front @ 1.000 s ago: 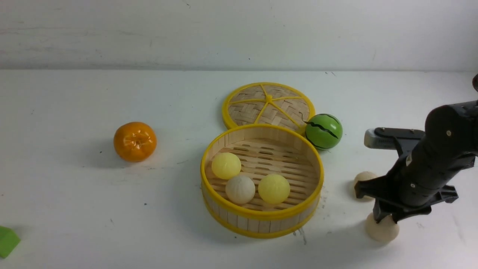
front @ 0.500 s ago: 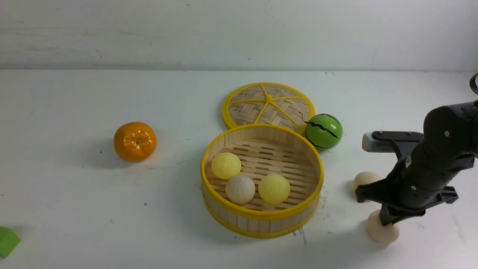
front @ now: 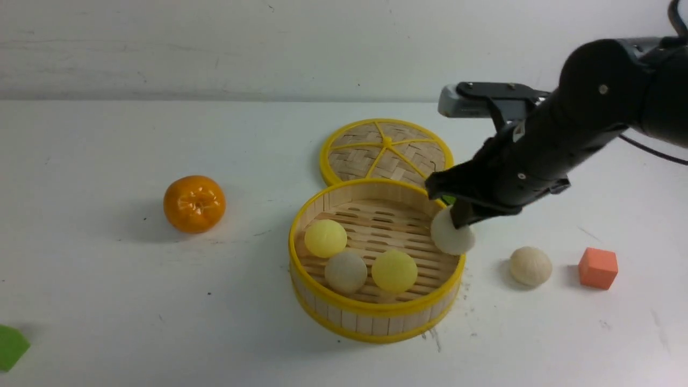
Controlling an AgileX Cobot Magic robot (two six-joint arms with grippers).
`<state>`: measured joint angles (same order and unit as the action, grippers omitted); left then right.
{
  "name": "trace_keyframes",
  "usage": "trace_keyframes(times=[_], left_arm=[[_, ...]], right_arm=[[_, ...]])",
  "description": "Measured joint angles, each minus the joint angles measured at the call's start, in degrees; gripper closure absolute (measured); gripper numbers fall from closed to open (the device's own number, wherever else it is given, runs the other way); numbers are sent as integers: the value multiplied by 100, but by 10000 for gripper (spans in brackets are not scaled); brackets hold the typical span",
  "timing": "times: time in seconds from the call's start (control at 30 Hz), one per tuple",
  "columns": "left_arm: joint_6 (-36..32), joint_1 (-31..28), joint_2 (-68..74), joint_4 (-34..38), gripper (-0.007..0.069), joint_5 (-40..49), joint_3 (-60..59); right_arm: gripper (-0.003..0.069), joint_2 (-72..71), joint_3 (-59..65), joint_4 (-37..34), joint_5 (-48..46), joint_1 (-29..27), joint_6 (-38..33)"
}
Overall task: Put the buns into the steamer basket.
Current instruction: Use the right arm to put the steamed stuffed bun into the steamer, then use the right arm to grab a steamed stuffed bun
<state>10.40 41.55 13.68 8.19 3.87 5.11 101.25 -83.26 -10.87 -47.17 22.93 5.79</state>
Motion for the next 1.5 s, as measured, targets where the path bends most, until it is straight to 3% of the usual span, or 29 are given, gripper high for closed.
trace_keyframes(times=[0.27, 0.43, 0.6, 0.7, 0.8, 1.03, 1.13, 1.3, 1.5], left_arm=[[0, 0, 0, 0, 522, 0, 0], [0, 0, 0, 0, 514, 0, 0], [0, 0, 0, 0, 512, 0, 0], [0, 0, 0, 0, 512, 1, 0], [0, 0, 0, 0, 512, 1, 0], [0, 0, 0, 0, 512, 1, 0], [0, 0, 0, 0, 508, 1, 0], [0, 0, 0, 0, 505, 1, 0], [0, 0, 0, 0, 501, 1, 0]], right_arm=[[644, 1123, -728, 34, 6, 0, -5], [561, 1504, -816, 43, 67, 0, -5], [277, 1543, -909, -158, -46, 0, -5], [158, 1344, -994, -304, -280, 0, -5], [103, 918, -1055, -317, -405, 0, -54], [169, 71, -1070, 744, -1155, -307, 246], [272, 131, -631, 1205, -1269, -738, 728], [377, 556, -210, 1087, -896, -1127, 857], [400, 971, -197, 930, -483, -1210, 818]])
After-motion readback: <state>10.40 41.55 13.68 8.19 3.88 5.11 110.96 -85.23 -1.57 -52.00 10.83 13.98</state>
